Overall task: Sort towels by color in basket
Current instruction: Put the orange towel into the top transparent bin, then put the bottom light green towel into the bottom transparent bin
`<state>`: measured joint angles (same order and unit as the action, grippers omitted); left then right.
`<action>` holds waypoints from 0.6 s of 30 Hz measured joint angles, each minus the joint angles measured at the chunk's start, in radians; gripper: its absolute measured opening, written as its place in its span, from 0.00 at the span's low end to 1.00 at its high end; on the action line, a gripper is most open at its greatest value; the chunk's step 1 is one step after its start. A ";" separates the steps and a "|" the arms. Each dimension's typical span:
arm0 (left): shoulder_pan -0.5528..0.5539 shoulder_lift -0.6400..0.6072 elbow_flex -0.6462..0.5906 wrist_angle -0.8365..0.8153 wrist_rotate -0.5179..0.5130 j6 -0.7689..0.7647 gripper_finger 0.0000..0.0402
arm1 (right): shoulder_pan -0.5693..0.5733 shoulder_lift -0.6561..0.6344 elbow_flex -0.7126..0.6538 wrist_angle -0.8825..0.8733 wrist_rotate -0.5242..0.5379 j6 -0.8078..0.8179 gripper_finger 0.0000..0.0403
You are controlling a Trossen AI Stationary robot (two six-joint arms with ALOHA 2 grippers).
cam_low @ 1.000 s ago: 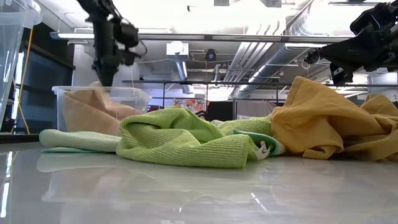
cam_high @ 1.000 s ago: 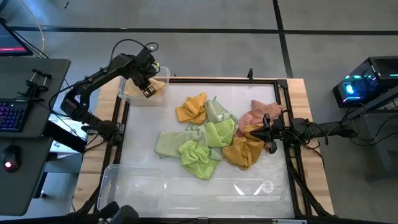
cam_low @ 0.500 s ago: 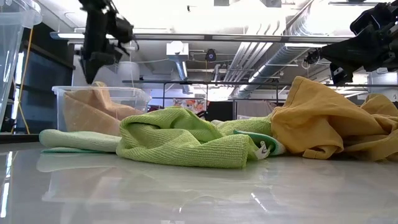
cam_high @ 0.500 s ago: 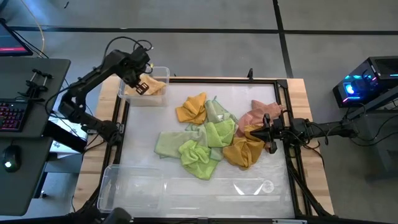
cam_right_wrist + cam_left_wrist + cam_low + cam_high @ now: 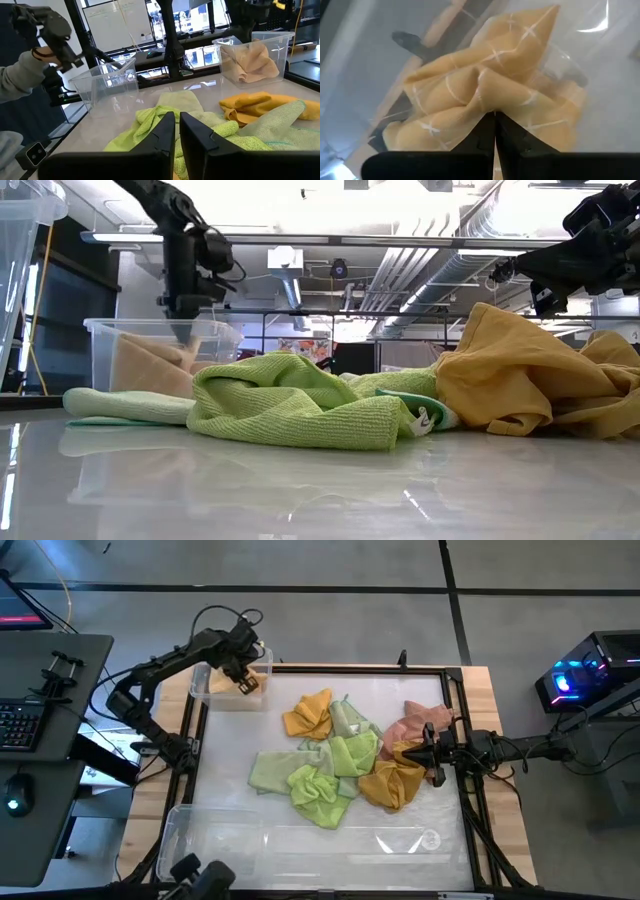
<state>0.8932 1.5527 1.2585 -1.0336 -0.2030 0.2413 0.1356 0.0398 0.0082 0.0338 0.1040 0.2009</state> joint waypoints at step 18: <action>-0.580 -0.358 -0.088 0.404 0.181 -0.034 0.00 | 0.000 0.000 0.000 0.000 0.000 0.000 0.06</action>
<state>0.3128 1.1946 1.1703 -0.6301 -0.0224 0.2077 0.1356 0.0398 0.0086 0.0341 0.1040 0.2008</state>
